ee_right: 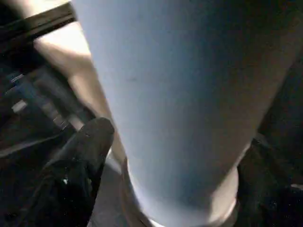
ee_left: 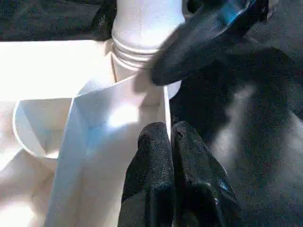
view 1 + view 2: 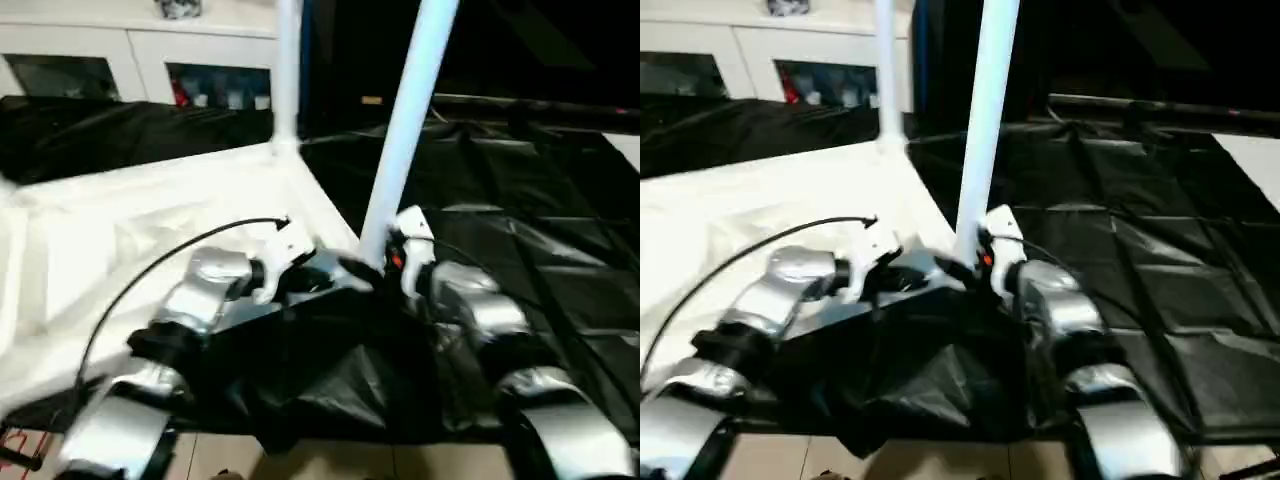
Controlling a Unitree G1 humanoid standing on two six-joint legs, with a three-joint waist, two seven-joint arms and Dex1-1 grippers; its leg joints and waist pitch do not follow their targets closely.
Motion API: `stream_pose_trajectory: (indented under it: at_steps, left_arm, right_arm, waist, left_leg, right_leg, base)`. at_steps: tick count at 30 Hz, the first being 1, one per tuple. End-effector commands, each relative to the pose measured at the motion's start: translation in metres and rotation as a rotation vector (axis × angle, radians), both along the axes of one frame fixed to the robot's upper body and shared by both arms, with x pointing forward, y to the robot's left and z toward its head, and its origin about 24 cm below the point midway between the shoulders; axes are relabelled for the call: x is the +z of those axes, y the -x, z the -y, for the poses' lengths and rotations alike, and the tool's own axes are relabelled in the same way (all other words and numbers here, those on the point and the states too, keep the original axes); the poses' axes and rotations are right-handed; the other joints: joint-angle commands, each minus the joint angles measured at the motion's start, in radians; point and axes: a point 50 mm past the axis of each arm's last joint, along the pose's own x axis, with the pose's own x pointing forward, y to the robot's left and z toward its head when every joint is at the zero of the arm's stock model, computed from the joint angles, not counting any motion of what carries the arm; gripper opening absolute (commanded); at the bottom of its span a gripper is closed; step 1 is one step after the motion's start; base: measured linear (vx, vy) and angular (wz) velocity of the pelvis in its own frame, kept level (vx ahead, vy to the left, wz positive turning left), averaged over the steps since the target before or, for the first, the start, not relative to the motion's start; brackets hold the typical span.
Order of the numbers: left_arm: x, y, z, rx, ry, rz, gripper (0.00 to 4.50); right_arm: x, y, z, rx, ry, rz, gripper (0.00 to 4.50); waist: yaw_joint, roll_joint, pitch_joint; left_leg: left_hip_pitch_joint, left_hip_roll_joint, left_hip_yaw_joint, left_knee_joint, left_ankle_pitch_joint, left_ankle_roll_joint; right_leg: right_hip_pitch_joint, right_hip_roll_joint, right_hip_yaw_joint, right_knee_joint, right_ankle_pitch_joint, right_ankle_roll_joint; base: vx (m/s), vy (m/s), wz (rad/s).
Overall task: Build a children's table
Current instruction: Rotate leg to tighten
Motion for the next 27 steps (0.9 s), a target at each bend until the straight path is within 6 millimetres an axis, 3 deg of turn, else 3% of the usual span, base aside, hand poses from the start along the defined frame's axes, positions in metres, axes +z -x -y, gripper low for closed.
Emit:
stream_pose_trajectory:
  at_steps: [1,4,8,19,23,27]
  left_arm:
    - [0.006,0.007,0.017,-0.158,0.007,0.013,0.00]
    - [0.007,0.009,0.011,-0.204,-0.008,-0.010,0.00]
    - [0.009,0.011,0.008,-0.238,-0.010,-0.029,0.00]
    - [0.008,0.011,0.009,-0.217,0.004,-0.033,0.00]
    - [0.008,0.001,0.017,-0.096,0.030,0.005,0.00]
    - [0.008,-0.007,0.027,0.021,0.037,0.041,0.00]
  right_arm:
    - [0.000,0.010,-0.012,0.166,-0.028,-0.051,3.83]
    - [0.003,0.014,-0.004,0.234,-0.037,-0.093,3.83]
    - [0.004,0.016,-0.001,0.265,-0.028,-0.111,3.47]
    - [-0.002,0.024,-0.007,0.287,-0.044,-0.146,2.75]
    - [-0.010,0.016,-0.013,0.131,-0.025,-0.122,2.68]
    - [-0.021,0.003,-0.017,-0.130,0.050,-0.115,2.63]
  waist:
    - [0.004,0.003,-0.063]
    - [0.015,0.002,-0.059]
    - [0.020,0.002,-0.059]
    - [0.030,0.002,-0.064]
    - [0.028,0.001,-0.059]
    - [0.010,0.003,-0.054]
  left_leg:
    - [0.010,-0.003,0.018,-0.057,-0.230,0.060]
    - [0.016,-0.001,0.019,-0.060,-0.268,0.043]
    - [0.016,-0.001,0.018,-0.061,-0.275,0.024]
    - [0.014,-0.002,0.018,-0.058,-0.235,0.020]
    - [0.017,-0.003,0.018,-0.061,-0.277,0.004]
    - [0.021,-0.009,0.008,-0.067,-0.346,-0.032]
  right_leg:
    - [0.058,-0.030,0.027,-0.052,-0.125,-0.253]
    - [0.053,-0.032,0.029,-0.056,-0.182,-0.249]
    - [0.051,-0.036,0.030,-0.059,-0.222,-0.232]
    - [0.054,-0.034,0.029,-0.050,-0.155,-0.241]
    - [0.050,-0.037,0.030,-0.059,-0.235,-0.222]
    - [0.042,-0.041,0.028,-0.078,-0.421,-0.160]
  base:
    - [0.000,0.000,0.00]
    - [0.000,0.000,0.00]
    - [0.000,0.000,0.00]
    - [0.000,0.000,0.00]
    - [0.000,0.000,0.00]
    - [0.000,0.000,0.00]
